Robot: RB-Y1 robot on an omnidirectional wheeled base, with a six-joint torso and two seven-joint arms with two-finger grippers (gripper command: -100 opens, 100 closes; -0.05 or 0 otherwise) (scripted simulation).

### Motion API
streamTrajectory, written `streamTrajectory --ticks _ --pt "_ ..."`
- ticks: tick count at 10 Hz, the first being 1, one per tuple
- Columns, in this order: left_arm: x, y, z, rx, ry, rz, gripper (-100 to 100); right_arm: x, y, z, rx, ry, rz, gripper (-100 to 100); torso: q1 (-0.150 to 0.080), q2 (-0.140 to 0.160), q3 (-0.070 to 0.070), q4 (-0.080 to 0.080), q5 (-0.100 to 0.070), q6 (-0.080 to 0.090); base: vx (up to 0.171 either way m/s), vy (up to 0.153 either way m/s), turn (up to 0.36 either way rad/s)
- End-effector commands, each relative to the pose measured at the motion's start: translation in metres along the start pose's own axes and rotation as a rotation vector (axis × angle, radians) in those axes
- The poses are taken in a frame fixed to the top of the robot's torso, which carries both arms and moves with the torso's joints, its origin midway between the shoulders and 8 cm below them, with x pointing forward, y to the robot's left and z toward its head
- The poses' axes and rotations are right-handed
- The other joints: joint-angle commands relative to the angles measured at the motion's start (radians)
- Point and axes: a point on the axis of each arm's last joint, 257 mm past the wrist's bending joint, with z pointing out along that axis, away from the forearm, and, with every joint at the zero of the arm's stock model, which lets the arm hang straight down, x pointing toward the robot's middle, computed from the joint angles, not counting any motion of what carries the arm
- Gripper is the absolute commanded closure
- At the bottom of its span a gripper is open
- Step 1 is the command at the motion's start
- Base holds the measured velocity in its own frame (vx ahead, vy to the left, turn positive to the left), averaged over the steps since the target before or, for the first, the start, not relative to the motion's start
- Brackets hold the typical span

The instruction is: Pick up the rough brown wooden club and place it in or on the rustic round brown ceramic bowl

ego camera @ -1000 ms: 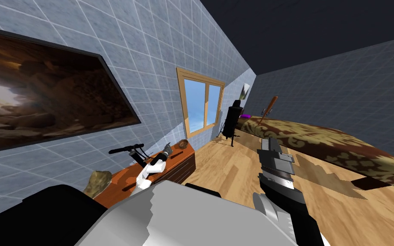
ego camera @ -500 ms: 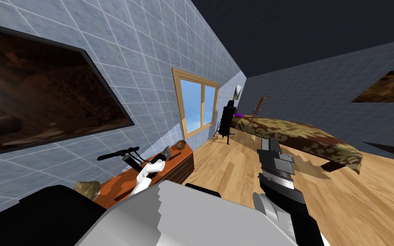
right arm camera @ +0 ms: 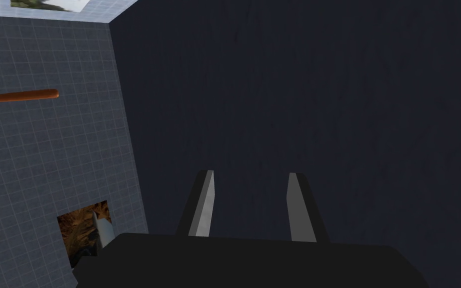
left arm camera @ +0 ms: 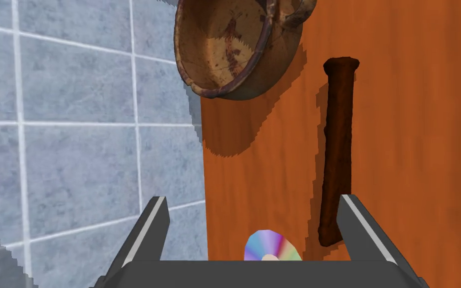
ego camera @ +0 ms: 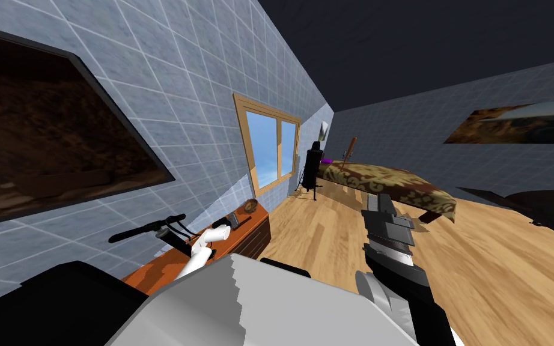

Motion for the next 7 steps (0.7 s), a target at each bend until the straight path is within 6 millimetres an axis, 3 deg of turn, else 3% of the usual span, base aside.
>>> streamTrajectory --ticks 1,3,7 --pt "-0.009 0.011 0.001 -0.036 -0.023 -0.019 -100 0.0 0.0 0.0 0.0 0.0 0.0 0 0.0 0.0 0.0 0.0 0.0 0.0 0.003 0.035 -0.097" --pt "-0.034 0.032 0.006 -0.123 -0.084 -0.084 -100 0.0 0.0 0.0 0.0 0.0 0.0 0 0.0 0.0 0.0 0.0 0.0 0.0 0.013 0.045 -0.224" --pt "-0.063 0.061 0.006 -0.228 -0.164 -0.149 -100 0.0 0.0 0.0 0.0 0.0 0.0 0 -0.001 -0.001 -0.001 0.0 0.0 -0.001 0.018 0.035 -0.122"
